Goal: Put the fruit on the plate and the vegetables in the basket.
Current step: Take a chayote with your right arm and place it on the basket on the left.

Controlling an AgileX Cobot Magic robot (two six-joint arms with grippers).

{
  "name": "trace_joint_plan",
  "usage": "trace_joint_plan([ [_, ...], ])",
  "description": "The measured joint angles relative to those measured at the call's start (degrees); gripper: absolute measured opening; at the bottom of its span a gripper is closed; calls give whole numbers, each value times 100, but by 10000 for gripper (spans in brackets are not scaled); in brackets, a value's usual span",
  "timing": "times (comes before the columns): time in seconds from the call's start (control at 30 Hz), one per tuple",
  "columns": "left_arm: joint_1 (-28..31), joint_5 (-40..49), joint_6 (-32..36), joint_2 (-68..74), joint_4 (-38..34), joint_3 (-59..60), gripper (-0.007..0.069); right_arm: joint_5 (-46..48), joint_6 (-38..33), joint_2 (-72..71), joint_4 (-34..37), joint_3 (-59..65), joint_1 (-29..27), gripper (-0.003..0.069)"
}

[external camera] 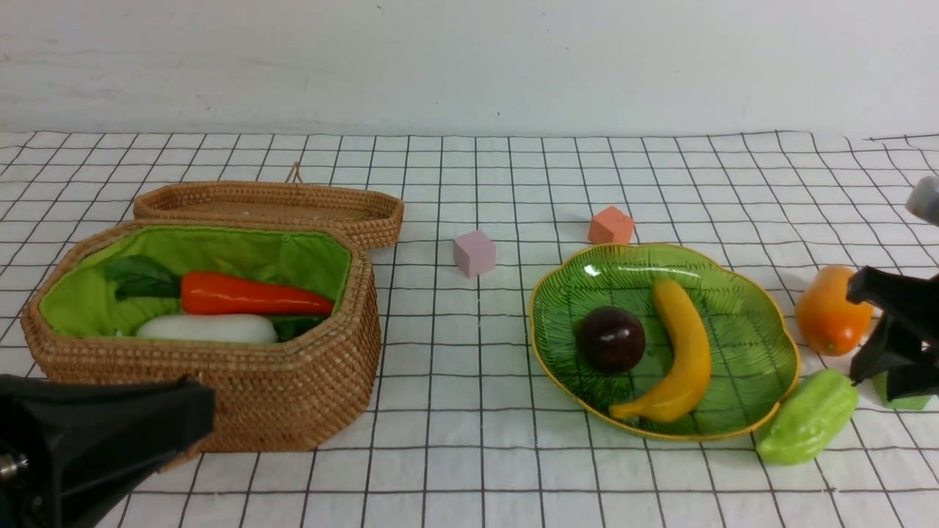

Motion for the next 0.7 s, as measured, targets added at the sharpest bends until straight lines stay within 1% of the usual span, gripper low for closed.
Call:
trace_joint_plan([
  [0.03,0,-18,13,-31,0,11,-13,-163,66,118,0,0,0,310],
  [0.1,0,-36,32,-50,0,11,-13,-605,328,387,-45,0,-26,376],
  [0.13,0,-36,32,-50,0,11,-13,-667,384,433,-53,0,-25,388],
  [0.17,0,-36,39,-50,0,16,-13,-863,563,583,-114,0,-38,435],
  [0.23,0,-31,45,-50,0,22,-13,-1110,733,821,-226,0,-50,507],
  [0.27,0,-31,45,-50,0,22,-13,-1134,743,842,-240,0,-50,512],
  [0.3,0,-31,45,-50,6,22,-13,-1236,786,984,-267,0,-50,552],
  [0.37,0,-8,47,-50,6,22,-13,-1404,810,1197,-291,0,-50,591],
  [0.47,0,5,47,-50,6,22,-13,-1541,823,1409,-291,0,-50,602],
  [0.63,0,9,47,-50,6,28,-13,-1552,823,1658,-285,-5,-50,580],
  [0.7,0,9,47,-50,0,28,-13,-1417,823,1766,-319,-9,-50,566],
])
